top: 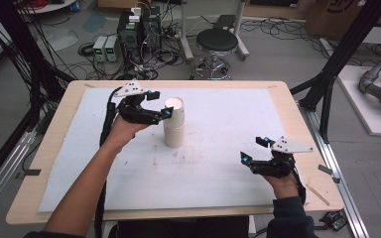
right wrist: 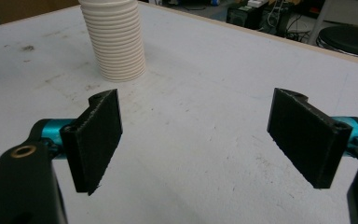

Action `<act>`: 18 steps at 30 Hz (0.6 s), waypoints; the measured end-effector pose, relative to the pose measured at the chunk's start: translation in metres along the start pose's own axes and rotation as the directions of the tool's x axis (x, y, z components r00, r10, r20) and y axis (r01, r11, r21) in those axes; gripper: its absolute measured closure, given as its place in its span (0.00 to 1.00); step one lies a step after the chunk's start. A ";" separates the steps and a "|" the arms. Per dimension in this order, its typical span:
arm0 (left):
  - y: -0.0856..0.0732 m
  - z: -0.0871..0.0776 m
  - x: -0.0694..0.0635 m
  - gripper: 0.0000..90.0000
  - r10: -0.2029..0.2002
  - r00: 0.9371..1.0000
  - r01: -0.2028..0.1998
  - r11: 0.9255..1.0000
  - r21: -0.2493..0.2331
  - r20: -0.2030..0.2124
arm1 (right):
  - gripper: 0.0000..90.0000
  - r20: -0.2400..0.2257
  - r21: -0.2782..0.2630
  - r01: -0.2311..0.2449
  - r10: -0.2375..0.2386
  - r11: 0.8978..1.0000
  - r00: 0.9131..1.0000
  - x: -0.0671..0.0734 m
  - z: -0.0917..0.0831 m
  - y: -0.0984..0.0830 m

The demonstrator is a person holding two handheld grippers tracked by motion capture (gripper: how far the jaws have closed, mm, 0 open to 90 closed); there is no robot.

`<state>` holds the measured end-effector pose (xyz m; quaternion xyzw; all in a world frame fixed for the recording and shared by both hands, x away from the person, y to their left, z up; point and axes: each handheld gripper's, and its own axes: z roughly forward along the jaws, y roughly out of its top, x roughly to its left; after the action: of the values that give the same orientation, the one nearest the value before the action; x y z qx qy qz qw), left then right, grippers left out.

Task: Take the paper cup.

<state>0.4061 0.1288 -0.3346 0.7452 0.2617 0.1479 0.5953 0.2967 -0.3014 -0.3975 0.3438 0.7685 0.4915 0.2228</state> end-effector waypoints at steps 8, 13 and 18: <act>-0.004 0.018 0.002 0.18 -0.006 1.000 0.006 0.999 0.040 0.010 | 0.20 -0.003 0.004 -0.004 0.004 1.000 1.000 0.000 0.000 0.000; -0.006 0.024 0.003 0.23 -0.006 1.000 0.005 0.999 0.050 0.020 | 0.20 -0.004 0.004 0.001 -0.001 1.000 1.000 0.000 0.001 0.000; -0.007 0.026 0.004 0.30 0.005 0.999 -0.007 0.999 0.050 0.043 | 0.20 -0.005 0.006 0.001 -0.001 1.000 1.000 0.000 0.001 0.000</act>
<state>0.4220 0.1112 -0.3484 0.7636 0.2504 0.1271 0.5814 0.2973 -0.3006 -0.3981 0.3430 0.7707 0.4898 0.2200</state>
